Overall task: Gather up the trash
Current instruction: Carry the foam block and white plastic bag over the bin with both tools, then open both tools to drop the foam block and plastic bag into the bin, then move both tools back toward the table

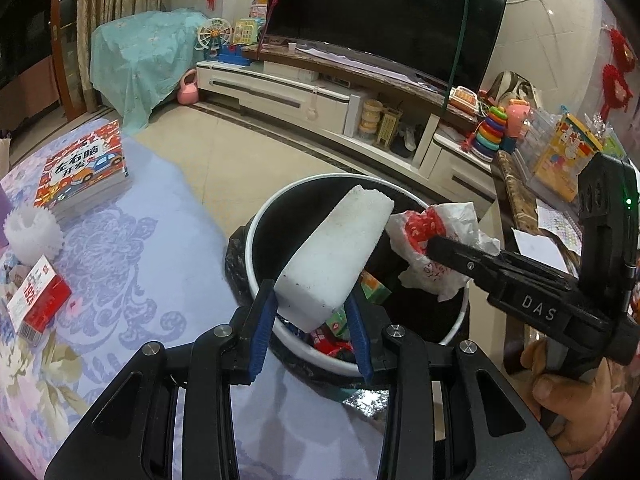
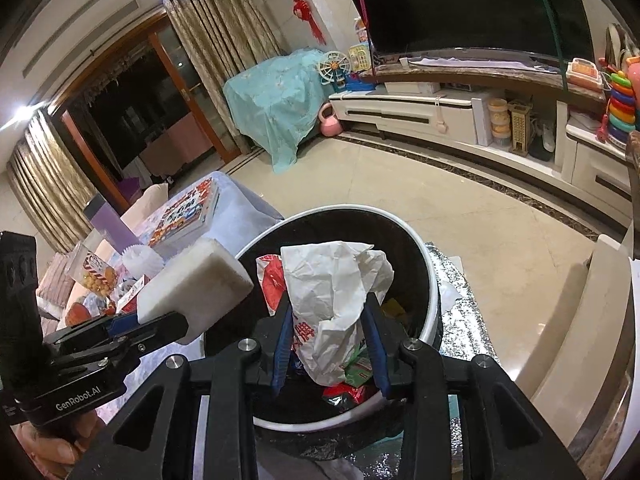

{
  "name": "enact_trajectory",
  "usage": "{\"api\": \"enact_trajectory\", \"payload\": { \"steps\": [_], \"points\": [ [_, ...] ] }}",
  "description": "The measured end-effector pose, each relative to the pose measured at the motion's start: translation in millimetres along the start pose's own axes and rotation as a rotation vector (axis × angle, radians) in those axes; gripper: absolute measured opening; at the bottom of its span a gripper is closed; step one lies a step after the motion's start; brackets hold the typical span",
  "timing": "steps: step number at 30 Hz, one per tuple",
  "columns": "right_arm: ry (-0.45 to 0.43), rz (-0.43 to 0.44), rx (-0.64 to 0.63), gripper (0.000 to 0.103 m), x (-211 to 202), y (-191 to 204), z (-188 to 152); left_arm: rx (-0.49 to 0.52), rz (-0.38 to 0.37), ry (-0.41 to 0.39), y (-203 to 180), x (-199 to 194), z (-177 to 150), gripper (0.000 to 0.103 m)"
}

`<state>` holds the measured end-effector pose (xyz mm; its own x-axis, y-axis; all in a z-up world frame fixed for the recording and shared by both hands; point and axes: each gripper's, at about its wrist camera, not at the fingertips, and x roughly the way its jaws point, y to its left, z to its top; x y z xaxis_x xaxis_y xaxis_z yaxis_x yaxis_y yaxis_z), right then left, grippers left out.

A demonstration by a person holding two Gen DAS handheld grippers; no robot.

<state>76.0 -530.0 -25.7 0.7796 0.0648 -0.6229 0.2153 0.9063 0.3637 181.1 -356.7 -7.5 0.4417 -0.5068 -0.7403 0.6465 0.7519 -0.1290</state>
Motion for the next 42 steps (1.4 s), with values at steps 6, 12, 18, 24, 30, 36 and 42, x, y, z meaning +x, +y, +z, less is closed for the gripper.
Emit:
{"api": "enact_trajectory", "payload": {
  "steps": [6,12,18,24,30,36,42],
  "points": [
    [0.028,-0.013,0.001,0.037,9.2,-5.5,3.0,0.000,0.013,0.043,0.2,14.2,2.7,0.039],
    [0.027,-0.020,0.011,0.052,6.3,-10.2,7.7,-0.013,-0.003,0.036,3.4,11.1,-0.6,0.058],
    [0.016,-0.019,0.023,0.061,1.2,-10.3,7.4,-0.013,0.009,0.010,8.7,-2.0,-9.3,0.060],
    [-0.017,0.012,0.032,0.080,-9.7,1.4,1.0,-0.071,0.029,-0.011,29.9,-22.5,-32.9,0.063],
    [-0.063,0.056,0.022,0.091,-19.8,34.1,-14.4,-0.125,0.073,-0.035,57.8,-46.5,-61.5,0.066],
    [-0.040,0.127,-0.009,0.092,-13.7,73.2,-30.6,-0.200,0.116,-0.046,96.3,-69.1,-89.9,0.067],
    [0.001,0.178,-0.075,0.092,-2.4,112.7,-43.1,-0.289,0.190,-0.065,147.7,-96.8,-119.1,0.067]
  ]
}}
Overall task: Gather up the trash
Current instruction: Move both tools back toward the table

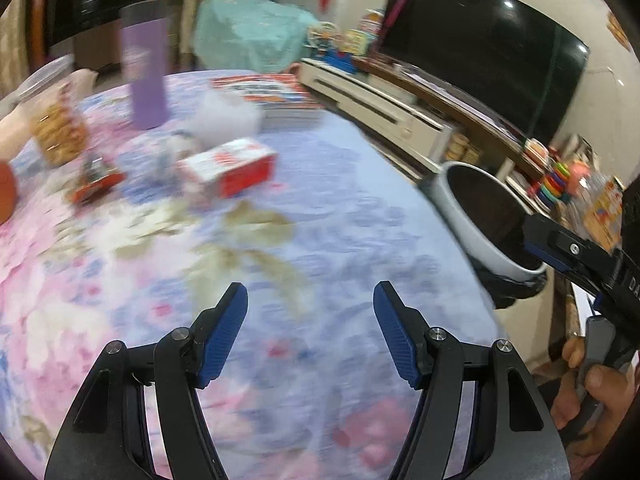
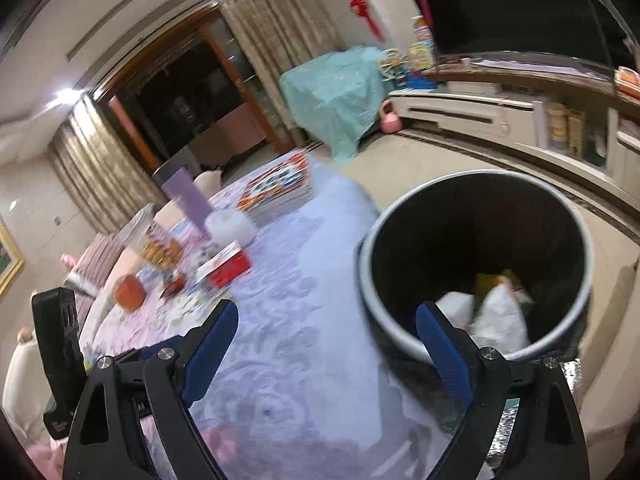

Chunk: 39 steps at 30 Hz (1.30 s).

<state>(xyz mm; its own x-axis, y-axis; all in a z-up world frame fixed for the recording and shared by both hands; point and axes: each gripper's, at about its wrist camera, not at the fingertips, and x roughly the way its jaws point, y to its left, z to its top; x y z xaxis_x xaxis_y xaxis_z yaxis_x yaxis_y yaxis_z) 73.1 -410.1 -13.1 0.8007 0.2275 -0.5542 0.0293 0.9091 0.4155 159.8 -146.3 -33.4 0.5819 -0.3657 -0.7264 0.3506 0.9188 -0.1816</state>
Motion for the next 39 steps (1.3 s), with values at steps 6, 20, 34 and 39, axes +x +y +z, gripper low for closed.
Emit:
{"api": "enact_trajectory", "payload": {
  "steps": [6,20,34,39],
  "points": [
    [0.043,0.038,-0.058,0.093,21.1,34.3,-7.9,-0.098,0.062,-0.021,59.5,-12.7,-3.7,0.067],
    [0.156,0.117,-0.224,0.094,85.1,98.1,-22.9,-0.221,0.153,-0.024,144.3,-20.3,-5.8,0.067],
    [0.237,0.174,-0.400,0.098,148.7,129.6,-6.3,-0.168,0.218,-0.006,193.7,15.3,40.9,0.074],
    [0.265,0.167,-0.423,0.099,173.5,134.4,2.5,-0.140,0.244,0.008,201.1,34.3,56.5,0.074]
  ]
}}
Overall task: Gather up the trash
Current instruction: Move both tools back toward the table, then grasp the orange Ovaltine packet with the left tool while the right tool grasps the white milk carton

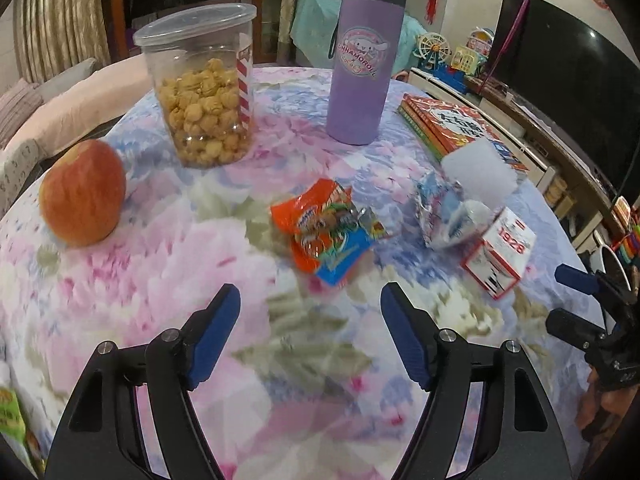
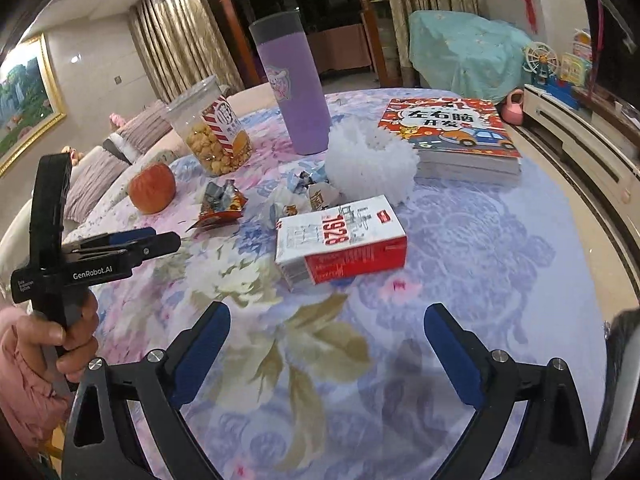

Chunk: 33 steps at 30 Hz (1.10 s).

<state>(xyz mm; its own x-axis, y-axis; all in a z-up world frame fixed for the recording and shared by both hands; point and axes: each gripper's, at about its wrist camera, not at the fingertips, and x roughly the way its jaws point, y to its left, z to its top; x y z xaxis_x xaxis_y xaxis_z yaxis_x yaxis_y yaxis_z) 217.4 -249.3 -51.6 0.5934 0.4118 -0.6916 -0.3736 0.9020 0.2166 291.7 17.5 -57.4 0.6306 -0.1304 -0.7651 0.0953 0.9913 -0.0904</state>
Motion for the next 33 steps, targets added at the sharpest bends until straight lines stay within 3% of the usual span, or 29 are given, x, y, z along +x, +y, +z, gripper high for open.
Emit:
{"api": "enact_trajectory", "payload": {
  "steps": [7,12,13,17,19,24,33],
  "points": [
    [0.044,-0.017,-0.069,0.099,30.5,1.9,17.7,0.036,-0.011,0.016,-1.2,23.8,13.1,0.076],
    [0.070,-0.005,-0.088,0.099,48.3,-1.7,26.1,0.060,0.022,0.013,-3.2,38.7,14.0,0.076],
    [0.072,-0.002,-0.088,0.099,49.3,-1.9,26.7,0.060,0.018,0.014,-3.3,39.9,15.0,0.074],
    [0.067,0.014,-0.074,0.096,53.2,-4.5,29.9,0.073,-0.023,0.014,-5.8,42.0,17.4,0.025],
    [0.059,0.008,-0.072,0.091,52.3,-5.1,30.2,0.087,-0.027,0.013,-8.7,41.8,16.5,0.022],
    [0.040,0.012,-0.043,0.090,42.6,-5.9,25.1,0.093,-0.035,-0.019,-13.8,28.1,11.4,0.018],
    [-0.020,0.010,0.046,0.090,-11.0,-7.2,-9.2,0.069,-0.137,-0.005,-42.5,-11.8,-27.9,0.018]
  ]
}}
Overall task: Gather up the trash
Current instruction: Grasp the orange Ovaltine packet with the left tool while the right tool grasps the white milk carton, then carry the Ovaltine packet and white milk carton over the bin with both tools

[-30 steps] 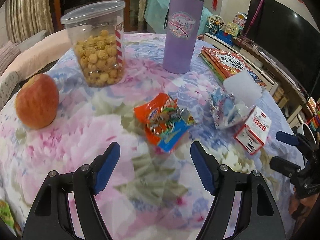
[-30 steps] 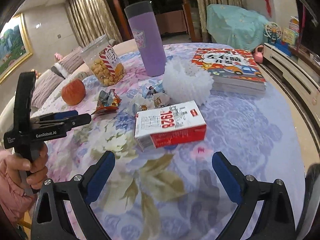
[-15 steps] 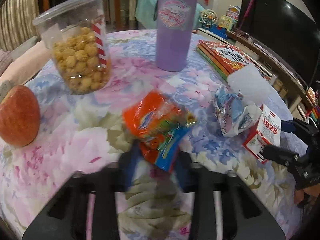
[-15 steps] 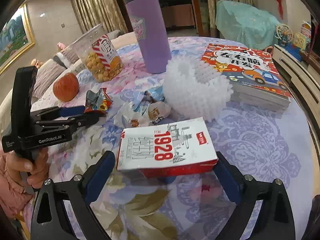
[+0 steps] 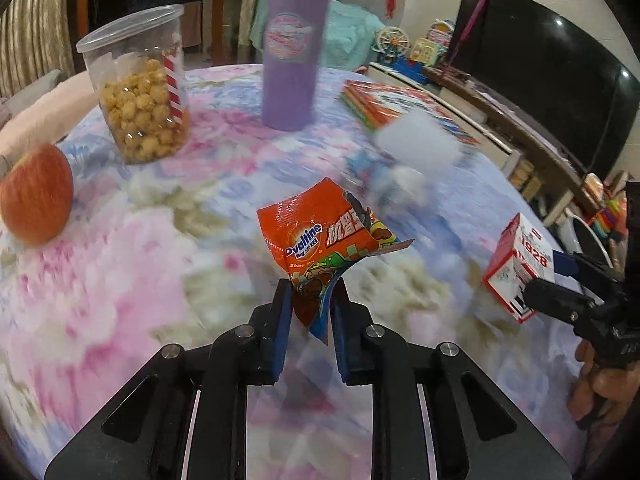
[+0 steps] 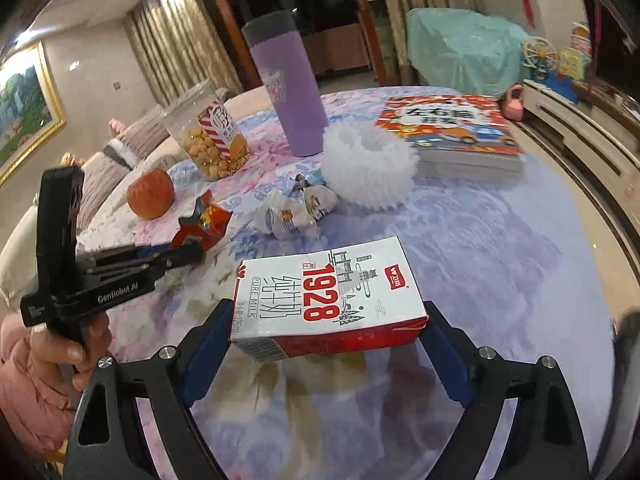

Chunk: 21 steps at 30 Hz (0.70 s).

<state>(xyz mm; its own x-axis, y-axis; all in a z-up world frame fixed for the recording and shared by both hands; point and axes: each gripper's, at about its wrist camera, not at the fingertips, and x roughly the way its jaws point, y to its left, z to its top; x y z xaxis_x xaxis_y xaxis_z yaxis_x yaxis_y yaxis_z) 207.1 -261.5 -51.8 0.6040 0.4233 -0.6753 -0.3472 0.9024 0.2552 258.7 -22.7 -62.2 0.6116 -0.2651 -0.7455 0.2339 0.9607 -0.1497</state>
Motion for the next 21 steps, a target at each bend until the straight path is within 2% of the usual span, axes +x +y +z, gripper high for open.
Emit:
{"api": "enact_trajectory", "payload": {
  "steps": [9,21],
  "points": [
    [-0.067,-0.044,0.095,0.090,-60.8,-8.1,-39.3,0.025,-0.110,0.010,-53.1,-26.1,-28.8,0.018],
    [-0.134,-0.109,0.187,0.090,-121.1,-20.1,-85.2,0.098,-0.180,0.033,-115.8,-44.4,-55.3,0.018]
  ]
}}
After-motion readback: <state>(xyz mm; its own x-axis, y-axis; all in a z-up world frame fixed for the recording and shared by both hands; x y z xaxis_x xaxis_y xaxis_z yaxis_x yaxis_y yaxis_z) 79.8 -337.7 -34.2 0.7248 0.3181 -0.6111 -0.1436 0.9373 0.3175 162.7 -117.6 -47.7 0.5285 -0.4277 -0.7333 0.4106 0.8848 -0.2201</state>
